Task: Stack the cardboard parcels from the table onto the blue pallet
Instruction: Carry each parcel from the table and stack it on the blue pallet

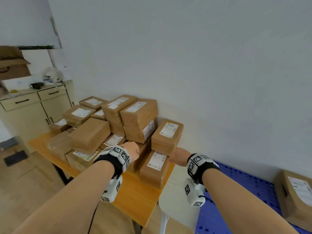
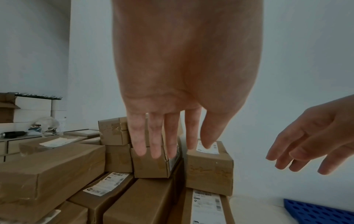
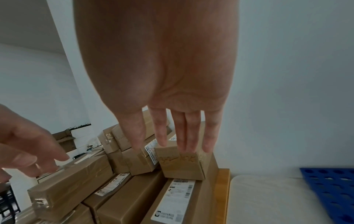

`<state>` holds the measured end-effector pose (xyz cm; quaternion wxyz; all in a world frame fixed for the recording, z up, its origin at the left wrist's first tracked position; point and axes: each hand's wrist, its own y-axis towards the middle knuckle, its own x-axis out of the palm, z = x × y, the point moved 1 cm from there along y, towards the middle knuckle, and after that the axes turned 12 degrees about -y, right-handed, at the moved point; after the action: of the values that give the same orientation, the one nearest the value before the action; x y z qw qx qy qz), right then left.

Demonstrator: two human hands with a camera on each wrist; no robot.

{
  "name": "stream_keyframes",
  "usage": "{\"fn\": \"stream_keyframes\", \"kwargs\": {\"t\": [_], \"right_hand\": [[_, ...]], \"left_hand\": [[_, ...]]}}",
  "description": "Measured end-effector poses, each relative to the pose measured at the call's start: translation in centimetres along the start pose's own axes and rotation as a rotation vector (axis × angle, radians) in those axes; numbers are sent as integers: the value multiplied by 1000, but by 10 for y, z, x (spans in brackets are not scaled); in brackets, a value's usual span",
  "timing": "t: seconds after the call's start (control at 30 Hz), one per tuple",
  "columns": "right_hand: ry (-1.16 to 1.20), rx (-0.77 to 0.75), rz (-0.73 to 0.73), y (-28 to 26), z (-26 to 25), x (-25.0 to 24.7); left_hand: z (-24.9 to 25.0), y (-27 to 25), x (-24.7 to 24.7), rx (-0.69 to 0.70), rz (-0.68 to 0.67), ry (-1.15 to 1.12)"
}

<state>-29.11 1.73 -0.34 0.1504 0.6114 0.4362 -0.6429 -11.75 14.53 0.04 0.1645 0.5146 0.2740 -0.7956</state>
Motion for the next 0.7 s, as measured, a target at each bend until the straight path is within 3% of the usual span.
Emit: {"fn": "stream_keyframes", "kwargs": {"t": [0.23,0.43,0.7], "right_hand": [[-50,-26,-12,48,-37,-13],[40,-46,0,77,-68,-18],[210,109,78,106,-108,-29]], "left_hand": [[-45,29,-16,-7,29,-58],[-84,52,-34,20,11,-37],[-127,95,-66,107,-30,-90]]}}
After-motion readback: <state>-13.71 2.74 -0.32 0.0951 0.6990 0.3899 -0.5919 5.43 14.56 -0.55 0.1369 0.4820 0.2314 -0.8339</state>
